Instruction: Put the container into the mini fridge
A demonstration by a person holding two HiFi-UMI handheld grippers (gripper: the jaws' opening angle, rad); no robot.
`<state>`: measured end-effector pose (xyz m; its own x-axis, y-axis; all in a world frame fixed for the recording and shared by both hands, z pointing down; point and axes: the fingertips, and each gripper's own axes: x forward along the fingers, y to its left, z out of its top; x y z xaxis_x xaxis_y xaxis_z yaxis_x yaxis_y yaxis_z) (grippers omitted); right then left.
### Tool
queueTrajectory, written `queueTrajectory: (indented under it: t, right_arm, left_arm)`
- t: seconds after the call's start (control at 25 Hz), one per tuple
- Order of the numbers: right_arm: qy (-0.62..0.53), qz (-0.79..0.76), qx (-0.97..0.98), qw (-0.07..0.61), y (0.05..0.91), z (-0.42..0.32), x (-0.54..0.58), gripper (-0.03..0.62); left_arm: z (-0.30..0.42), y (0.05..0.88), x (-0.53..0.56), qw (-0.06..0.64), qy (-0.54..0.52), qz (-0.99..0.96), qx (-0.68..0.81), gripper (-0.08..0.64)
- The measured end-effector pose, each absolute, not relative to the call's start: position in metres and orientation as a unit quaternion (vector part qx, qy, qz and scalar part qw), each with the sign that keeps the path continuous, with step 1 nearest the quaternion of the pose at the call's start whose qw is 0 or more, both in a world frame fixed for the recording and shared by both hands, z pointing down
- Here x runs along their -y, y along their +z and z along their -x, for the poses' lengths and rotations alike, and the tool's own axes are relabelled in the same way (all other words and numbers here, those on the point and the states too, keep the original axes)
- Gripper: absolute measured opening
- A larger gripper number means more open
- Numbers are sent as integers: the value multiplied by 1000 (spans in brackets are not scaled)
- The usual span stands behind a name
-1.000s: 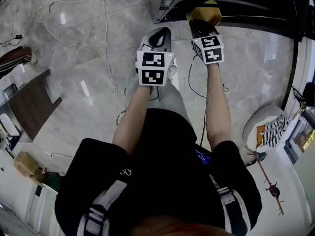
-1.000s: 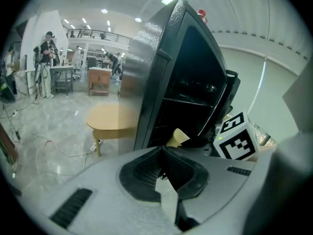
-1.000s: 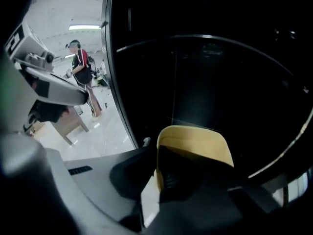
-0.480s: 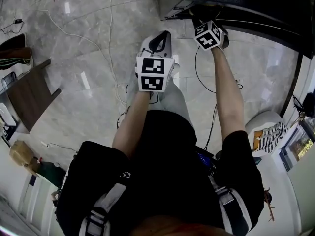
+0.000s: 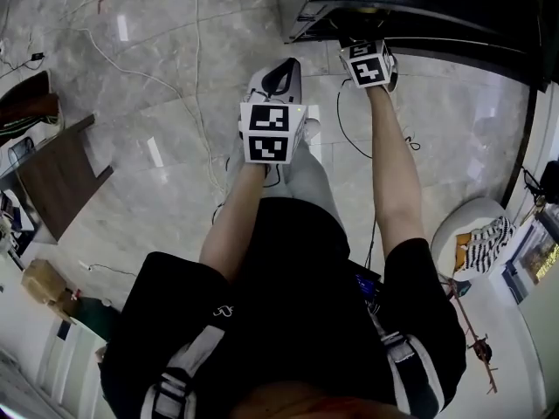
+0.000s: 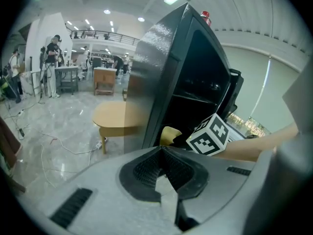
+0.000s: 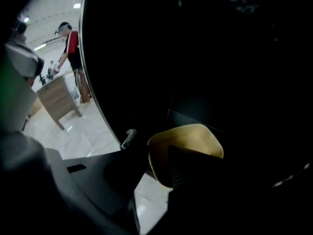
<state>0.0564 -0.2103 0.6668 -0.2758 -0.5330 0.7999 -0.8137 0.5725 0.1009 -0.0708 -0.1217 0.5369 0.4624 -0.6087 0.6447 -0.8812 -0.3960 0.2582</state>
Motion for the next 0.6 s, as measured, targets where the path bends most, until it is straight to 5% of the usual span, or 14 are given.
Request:
queueTrajectory:
  t: [0.28, 0.6]
  right_arm:
    - [262, -610, 724, 186, 573, -120, 164, 20]
    - [210, -721, 649, 119, 468, -207, 77, 17]
  left_arm:
    - [13, 498, 114, 256, 212, -851, 407, 5]
    - [-75, 433, 89, 204, 174, -911, 314, 5]
